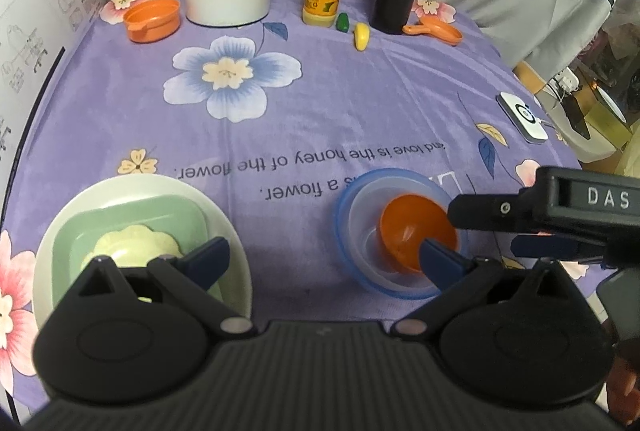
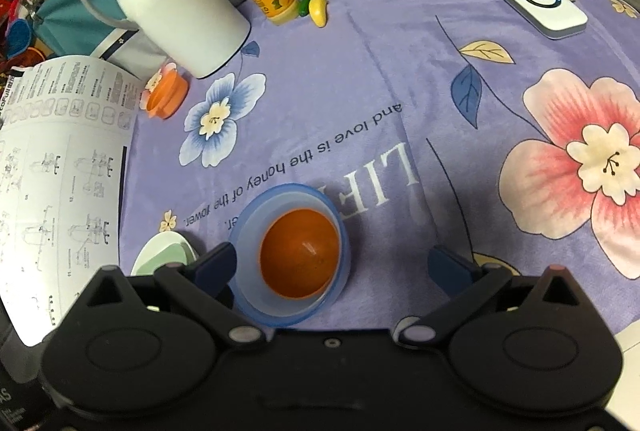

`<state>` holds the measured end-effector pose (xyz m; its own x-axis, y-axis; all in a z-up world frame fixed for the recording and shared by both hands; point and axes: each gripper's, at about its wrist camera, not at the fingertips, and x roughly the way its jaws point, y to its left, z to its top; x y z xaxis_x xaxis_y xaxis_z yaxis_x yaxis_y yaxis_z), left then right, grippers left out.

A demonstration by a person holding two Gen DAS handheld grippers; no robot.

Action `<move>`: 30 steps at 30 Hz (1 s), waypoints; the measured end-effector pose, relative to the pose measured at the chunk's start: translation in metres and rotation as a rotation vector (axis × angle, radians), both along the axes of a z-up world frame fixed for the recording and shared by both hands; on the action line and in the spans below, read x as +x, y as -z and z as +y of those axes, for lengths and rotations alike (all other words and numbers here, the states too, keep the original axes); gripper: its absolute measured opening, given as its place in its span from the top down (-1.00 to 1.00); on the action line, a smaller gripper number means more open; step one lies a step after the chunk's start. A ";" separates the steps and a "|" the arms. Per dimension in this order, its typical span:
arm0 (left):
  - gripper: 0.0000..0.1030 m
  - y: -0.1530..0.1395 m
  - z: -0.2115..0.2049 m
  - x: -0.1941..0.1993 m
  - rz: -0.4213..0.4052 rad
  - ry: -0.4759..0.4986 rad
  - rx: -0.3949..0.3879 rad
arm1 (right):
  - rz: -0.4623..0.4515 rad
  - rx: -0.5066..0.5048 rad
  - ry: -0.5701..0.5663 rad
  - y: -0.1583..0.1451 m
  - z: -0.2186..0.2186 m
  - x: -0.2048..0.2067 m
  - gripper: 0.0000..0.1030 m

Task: Organize plates and bowls
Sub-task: 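Open both grippers to release the orange bowl inside the clear bowl, then close both grippers on the rims of the nested bowl stack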

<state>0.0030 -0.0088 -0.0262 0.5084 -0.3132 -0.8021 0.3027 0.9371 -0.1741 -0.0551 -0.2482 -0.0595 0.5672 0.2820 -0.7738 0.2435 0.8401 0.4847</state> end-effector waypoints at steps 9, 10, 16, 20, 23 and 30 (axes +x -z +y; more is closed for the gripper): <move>-1.00 0.006 -0.008 0.002 -0.003 0.002 0.033 | -0.004 -0.009 -0.001 0.006 0.002 0.004 -1.00; -0.99 0.006 -0.008 0.003 0.002 0.002 0.034 | -0.008 -0.006 -0.001 0.006 0.001 0.005 -0.97; -0.90 0.010 -0.016 0.007 0.016 0.017 0.044 | -0.029 -0.003 -0.020 0.010 0.002 0.009 -0.70; -0.88 0.014 -0.023 0.011 0.025 0.026 0.045 | -0.044 -0.020 -0.050 0.010 0.005 0.012 -0.49; -0.75 0.017 -0.029 0.013 0.040 0.040 0.044 | -0.046 -0.022 -0.073 0.012 0.008 0.015 -0.29; -0.28 0.025 -0.036 0.017 0.081 0.079 0.008 | -0.048 -0.022 -0.115 0.018 0.017 0.020 0.15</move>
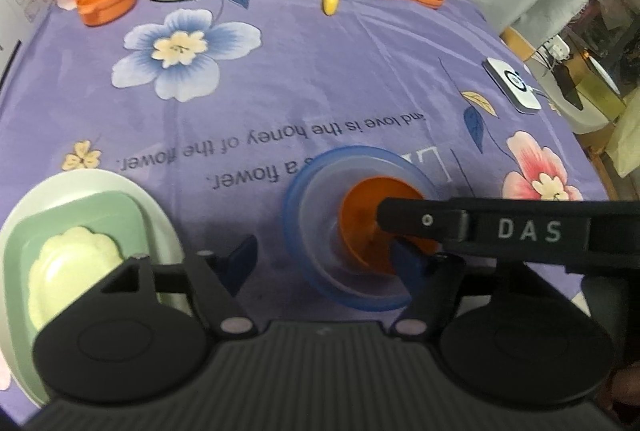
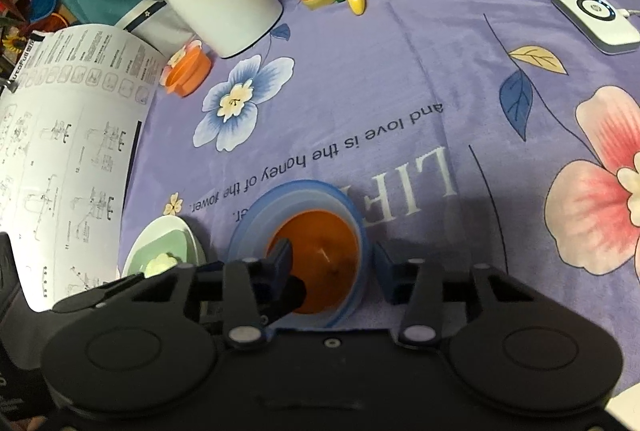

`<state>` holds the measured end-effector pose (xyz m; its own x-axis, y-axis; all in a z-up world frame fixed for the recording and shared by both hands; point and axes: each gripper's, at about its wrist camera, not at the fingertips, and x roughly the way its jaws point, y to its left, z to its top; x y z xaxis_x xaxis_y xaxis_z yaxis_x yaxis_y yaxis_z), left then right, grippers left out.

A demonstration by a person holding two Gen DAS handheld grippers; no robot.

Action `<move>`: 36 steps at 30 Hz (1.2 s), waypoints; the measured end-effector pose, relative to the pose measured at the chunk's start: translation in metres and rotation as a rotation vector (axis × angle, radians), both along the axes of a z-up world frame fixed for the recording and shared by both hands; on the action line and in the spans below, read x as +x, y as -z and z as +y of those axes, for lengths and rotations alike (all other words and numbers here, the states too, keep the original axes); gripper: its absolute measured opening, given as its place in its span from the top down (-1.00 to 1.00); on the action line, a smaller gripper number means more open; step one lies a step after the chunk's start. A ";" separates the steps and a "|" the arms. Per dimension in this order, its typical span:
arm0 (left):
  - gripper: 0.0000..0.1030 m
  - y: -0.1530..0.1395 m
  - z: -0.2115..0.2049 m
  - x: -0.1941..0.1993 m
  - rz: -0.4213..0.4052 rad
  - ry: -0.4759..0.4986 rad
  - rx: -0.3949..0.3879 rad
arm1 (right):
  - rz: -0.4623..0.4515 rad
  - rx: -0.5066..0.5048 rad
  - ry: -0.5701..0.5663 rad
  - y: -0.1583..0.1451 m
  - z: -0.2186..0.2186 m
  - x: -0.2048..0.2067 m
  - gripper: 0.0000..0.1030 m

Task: Organize plates and bowls
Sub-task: 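Close both grippers on the rims of the nested bowl stack, then carry the nested bowls onto the green plate stack and lower them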

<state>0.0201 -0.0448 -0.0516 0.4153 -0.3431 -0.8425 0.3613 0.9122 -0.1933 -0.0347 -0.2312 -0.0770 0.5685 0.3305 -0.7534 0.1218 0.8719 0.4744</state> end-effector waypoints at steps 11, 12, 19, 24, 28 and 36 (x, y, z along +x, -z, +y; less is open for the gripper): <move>0.23 0.012 0.004 0.009 0.058 -0.026 -0.012 | 0.021 -0.021 0.004 0.010 0.001 0.006 0.44; 0.23 0.014 0.004 0.009 0.062 -0.028 -0.012 | 0.023 -0.022 0.004 0.011 0.002 0.006 0.46; 0.24 0.007 0.003 0.006 0.040 -0.034 0.007 | 0.020 -0.010 0.004 0.006 0.004 0.003 0.56; 0.24 -0.002 0.004 0.003 0.020 -0.021 0.010 | 0.025 -0.009 0.014 0.003 0.005 0.002 0.56; 0.24 -0.008 0.004 0.001 0.008 -0.020 0.004 | 0.030 -0.010 0.020 -0.001 0.006 0.002 0.56; 0.24 -0.020 0.017 -0.002 -0.007 -0.031 0.001 | 0.041 -0.029 0.007 -0.014 0.017 0.004 0.55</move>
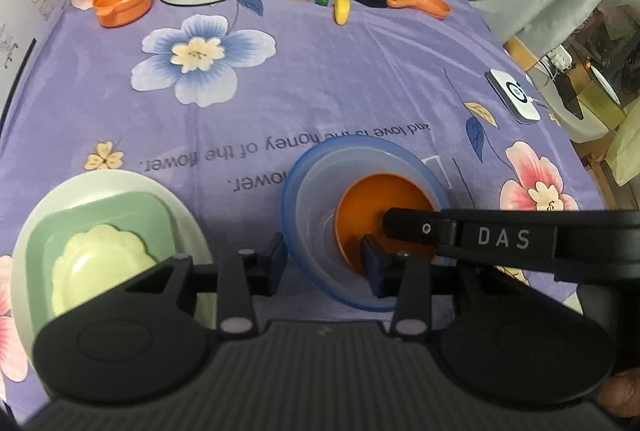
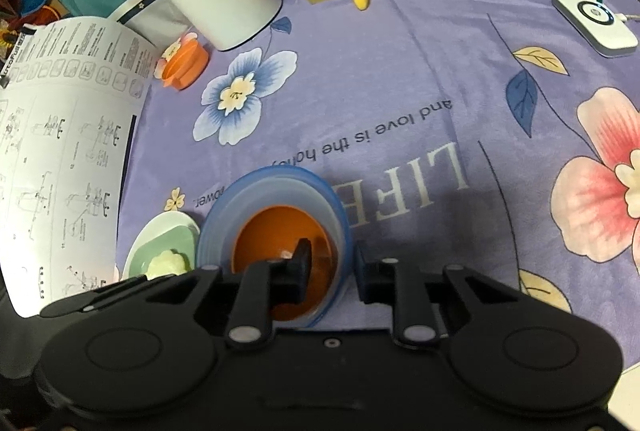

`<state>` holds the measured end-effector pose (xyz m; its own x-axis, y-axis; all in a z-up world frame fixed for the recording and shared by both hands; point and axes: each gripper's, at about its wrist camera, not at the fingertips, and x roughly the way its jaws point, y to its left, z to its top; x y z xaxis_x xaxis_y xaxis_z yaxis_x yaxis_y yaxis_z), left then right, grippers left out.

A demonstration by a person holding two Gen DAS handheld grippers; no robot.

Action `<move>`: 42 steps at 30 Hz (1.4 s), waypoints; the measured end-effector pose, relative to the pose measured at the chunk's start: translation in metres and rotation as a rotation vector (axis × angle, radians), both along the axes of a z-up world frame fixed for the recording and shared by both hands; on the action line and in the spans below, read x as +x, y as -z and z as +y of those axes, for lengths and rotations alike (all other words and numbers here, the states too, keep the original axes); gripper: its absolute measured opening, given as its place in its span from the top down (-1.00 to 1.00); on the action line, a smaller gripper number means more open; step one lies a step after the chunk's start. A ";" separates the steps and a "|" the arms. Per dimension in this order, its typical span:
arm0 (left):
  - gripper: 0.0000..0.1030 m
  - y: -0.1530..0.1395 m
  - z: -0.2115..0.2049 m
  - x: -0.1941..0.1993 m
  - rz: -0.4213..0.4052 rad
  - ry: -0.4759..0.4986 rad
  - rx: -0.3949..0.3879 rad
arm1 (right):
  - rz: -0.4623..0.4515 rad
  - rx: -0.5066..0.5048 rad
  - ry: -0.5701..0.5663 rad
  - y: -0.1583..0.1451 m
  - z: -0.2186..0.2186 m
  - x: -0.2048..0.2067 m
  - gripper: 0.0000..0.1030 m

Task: Organize plates and bowls
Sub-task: 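Carry the nested bowls onto the green plate stack and lower them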

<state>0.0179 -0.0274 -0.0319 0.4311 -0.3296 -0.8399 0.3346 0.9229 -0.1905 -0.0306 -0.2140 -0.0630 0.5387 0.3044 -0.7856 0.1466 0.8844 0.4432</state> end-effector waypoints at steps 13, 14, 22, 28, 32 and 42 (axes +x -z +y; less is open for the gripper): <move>0.24 -0.023 0.090 0.003 -0.014 -0.144 0.007 | 0.002 0.011 -0.164 -0.028 0.084 0.030 0.55; 0.24 -0.023 0.099 0.003 -0.011 -0.158 0.004 | 0.004 0.009 -0.183 -0.029 0.093 0.033 0.55; 0.24 -0.012 0.149 -0.001 0.033 -0.238 -0.011 | 0.027 -0.014 -0.289 -0.030 0.147 0.045 0.55; 0.24 -0.003 0.165 -0.002 0.058 -0.244 -0.014 | 0.060 -0.026 -0.316 -0.022 0.167 0.051 0.56; 0.24 0.001 0.168 -0.002 0.069 -0.242 -0.022 | 0.073 -0.037 -0.316 -0.019 0.173 0.052 0.56; 0.24 0.010 0.169 0.001 0.082 -0.231 -0.029 | 0.099 -0.052 -0.311 -0.011 0.175 0.050 0.55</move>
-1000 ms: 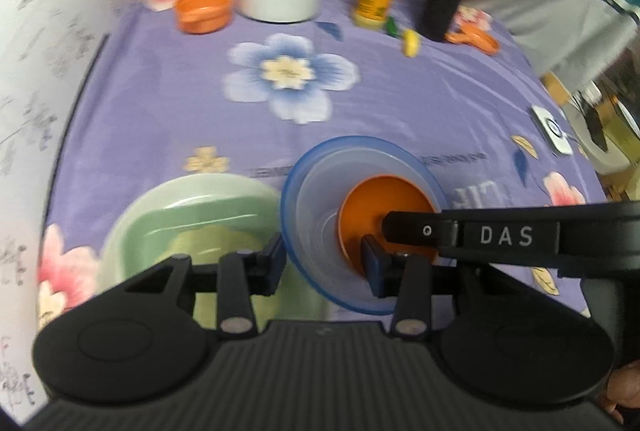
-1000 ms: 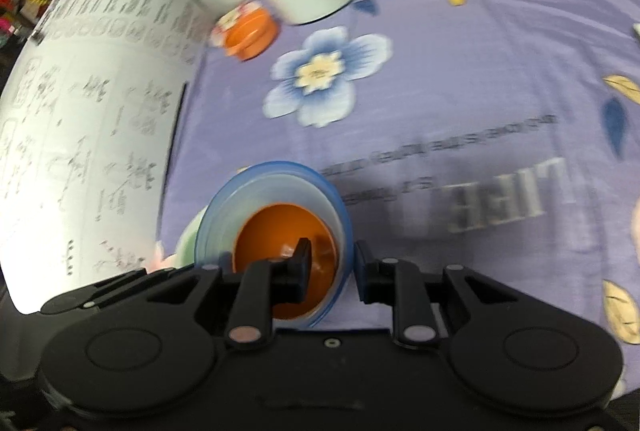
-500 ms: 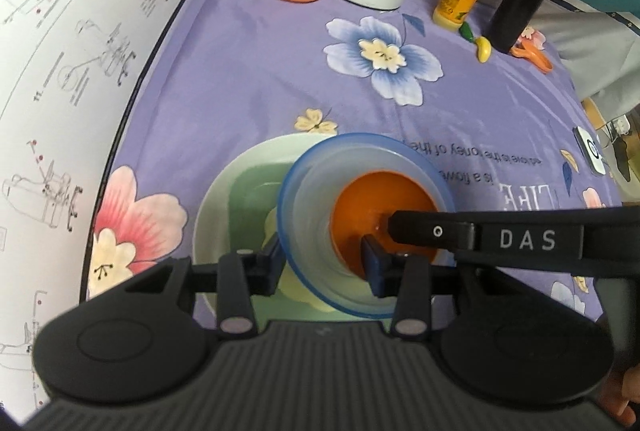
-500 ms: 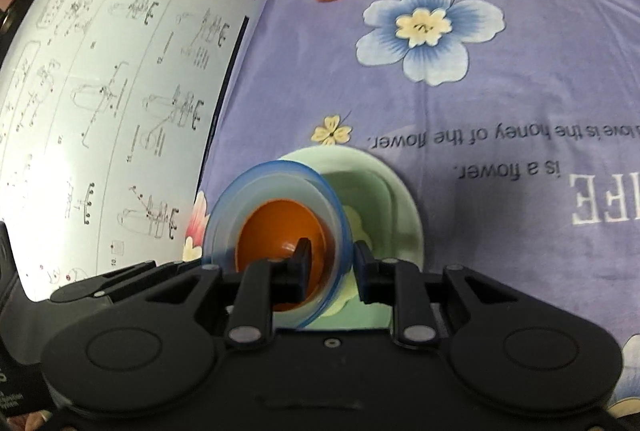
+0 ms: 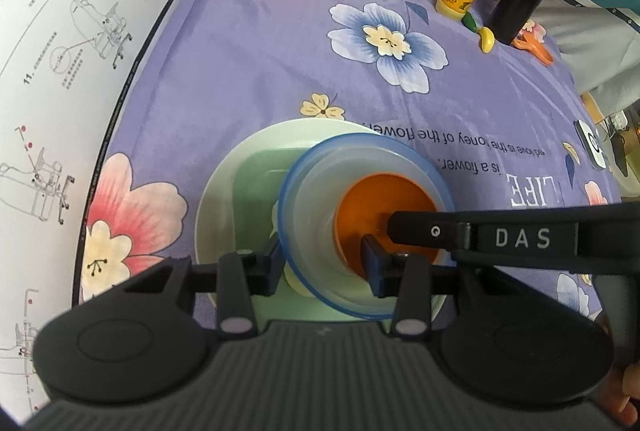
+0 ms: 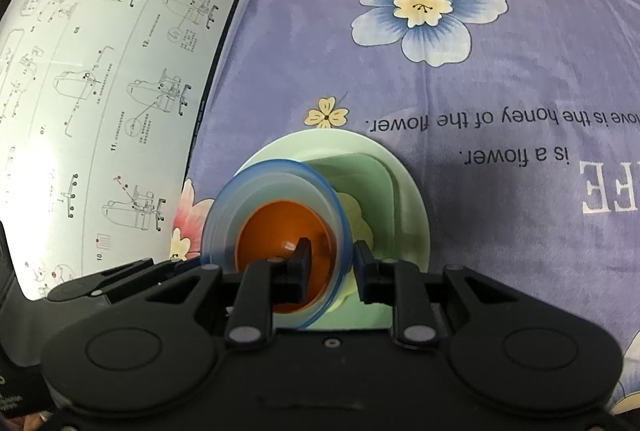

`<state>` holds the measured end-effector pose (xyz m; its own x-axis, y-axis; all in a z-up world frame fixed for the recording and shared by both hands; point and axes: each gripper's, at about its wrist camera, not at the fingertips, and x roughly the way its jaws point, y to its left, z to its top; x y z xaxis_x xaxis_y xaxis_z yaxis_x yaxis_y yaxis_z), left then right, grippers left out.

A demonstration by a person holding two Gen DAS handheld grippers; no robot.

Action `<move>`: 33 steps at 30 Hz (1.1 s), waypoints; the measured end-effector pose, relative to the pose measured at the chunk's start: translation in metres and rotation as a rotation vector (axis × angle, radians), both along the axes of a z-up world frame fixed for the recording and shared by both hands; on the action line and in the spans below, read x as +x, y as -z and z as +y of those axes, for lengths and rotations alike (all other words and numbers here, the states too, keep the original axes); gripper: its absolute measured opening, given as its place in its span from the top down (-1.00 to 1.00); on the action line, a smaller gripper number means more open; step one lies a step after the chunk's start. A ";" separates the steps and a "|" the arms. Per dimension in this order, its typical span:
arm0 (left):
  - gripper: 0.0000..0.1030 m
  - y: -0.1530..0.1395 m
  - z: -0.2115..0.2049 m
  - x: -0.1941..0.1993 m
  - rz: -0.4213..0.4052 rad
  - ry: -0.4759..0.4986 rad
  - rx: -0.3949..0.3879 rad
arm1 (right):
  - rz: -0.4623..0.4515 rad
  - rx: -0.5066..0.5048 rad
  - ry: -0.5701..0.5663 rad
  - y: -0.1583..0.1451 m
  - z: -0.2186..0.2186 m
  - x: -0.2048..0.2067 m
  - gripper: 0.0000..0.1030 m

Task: Organize plates and bowls
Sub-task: 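Carry the nested bowls onto the green plate stack and lower them, then open both grippers and lift them away from the stacked dishes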

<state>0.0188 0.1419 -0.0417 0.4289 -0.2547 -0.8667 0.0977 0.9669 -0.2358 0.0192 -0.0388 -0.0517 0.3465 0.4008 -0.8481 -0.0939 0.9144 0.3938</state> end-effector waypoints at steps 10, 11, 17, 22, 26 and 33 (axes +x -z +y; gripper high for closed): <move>-0.45 0.000 -0.001 -0.001 -0.060 0.001 0.019 | -0.027 -0.031 -0.006 0.003 0.003 0.003 0.31; -0.49 -0.001 -0.001 -0.001 -0.070 -0.001 0.028 | -0.033 -0.039 -0.006 0.002 0.003 0.003 0.22; -0.71 -0.004 0.004 -0.001 -0.093 -0.014 0.021 | -0.064 -0.055 0.002 -0.003 -0.003 0.003 -0.06; -0.82 -0.007 0.004 -0.004 -0.104 -0.020 0.030 | -0.077 -0.056 0.010 -0.006 -0.007 0.001 -0.20; -0.88 -0.009 0.003 -0.007 -0.112 -0.025 0.038 | -0.088 -0.055 0.010 -0.008 -0.009 -0.003 -0.26; -1.00 -0.020 0.001 -0.018 -0.147 -0.025 0.049 | -0.119 -0.057 0.020 -0.017 -0.020 -0.014 -0.59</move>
<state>0.0009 0.1433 -0.0222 0.5580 -0.2007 -0.8052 0.1029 0.9796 -0.1728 0.0048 -0.0590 -0.0347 0.4537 0.3450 -0.8217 -0.1186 0.9372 0.3280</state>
